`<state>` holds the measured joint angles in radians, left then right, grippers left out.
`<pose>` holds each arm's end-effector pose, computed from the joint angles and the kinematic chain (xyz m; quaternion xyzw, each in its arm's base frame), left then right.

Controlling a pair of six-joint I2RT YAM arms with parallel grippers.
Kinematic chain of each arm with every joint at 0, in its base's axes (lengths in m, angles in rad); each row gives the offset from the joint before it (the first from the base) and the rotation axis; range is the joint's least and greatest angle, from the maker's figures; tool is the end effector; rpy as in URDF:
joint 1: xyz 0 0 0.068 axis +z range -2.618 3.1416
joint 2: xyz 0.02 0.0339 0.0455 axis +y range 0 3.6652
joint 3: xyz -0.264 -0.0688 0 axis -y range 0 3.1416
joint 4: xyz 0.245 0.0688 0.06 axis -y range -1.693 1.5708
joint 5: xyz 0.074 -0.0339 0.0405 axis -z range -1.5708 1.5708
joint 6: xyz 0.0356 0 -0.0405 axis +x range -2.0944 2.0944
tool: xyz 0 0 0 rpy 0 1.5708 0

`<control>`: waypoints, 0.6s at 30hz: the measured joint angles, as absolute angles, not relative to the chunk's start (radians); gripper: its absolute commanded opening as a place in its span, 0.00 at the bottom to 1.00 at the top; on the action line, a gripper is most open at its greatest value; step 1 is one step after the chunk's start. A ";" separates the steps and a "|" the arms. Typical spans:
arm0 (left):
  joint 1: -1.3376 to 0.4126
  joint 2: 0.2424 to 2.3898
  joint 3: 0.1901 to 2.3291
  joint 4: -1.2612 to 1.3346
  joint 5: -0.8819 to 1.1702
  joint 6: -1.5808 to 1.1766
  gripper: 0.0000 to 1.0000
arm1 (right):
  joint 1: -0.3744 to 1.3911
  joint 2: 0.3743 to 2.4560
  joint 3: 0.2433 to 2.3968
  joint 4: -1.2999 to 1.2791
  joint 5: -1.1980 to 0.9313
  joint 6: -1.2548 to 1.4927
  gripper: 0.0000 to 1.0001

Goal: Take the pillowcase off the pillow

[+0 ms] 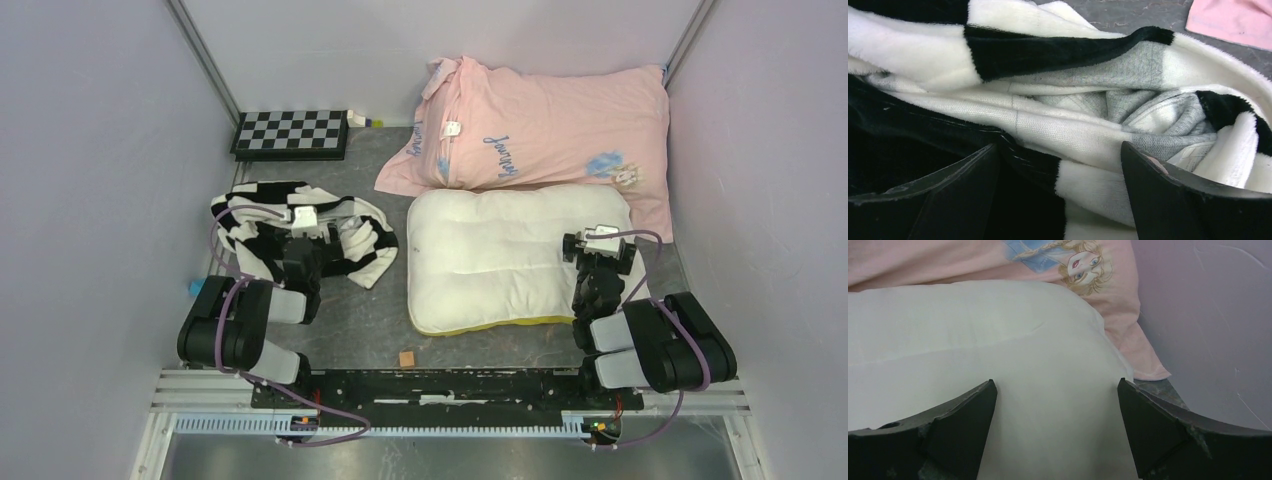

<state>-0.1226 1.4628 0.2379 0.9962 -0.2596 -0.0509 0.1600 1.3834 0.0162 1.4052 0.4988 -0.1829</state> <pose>0.2360 -0.0199 0.1412 -0.0526 0.7790 0.0476 0.6230 0.1847 0.0125 0.1491 0.0605 0.6926 -0.1792 0.6961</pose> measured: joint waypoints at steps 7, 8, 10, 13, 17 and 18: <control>-0.113 1.479 0.247 1.005 -0.255 -0.036 1.00 | 0.158 1.383 0.016 1.406 0.453 -0.184 0.98; -0.112 1.479 0.248 1.005 -0.255 -0.036 1.00 | 0.158 1.383 0.016 1.406 0.448 -0.184 0.98; -0.112 1.479 0.248 1.006 -0.257 -0.036 1.00 | 0.157 1.383 0.016 1.406 0.445 -0.184 0.98; -0.112 1.479 0.248 1.006 -0.257 -0.036 1.00 | 0.157 1.383 0.016 1.406 0.442 -0.184 0.98; -0.112 1.479 0.249 1.005 -0.257 -0.036 1.00 | 0.157 1.383 0.016 1.406 0.441 -0.184 0.98; -0.112 1.479 0.249 1.005 -0.257 -0.036 1.00 | 0.157 1.383 0.016 1.406 0.441 -0.184 0.98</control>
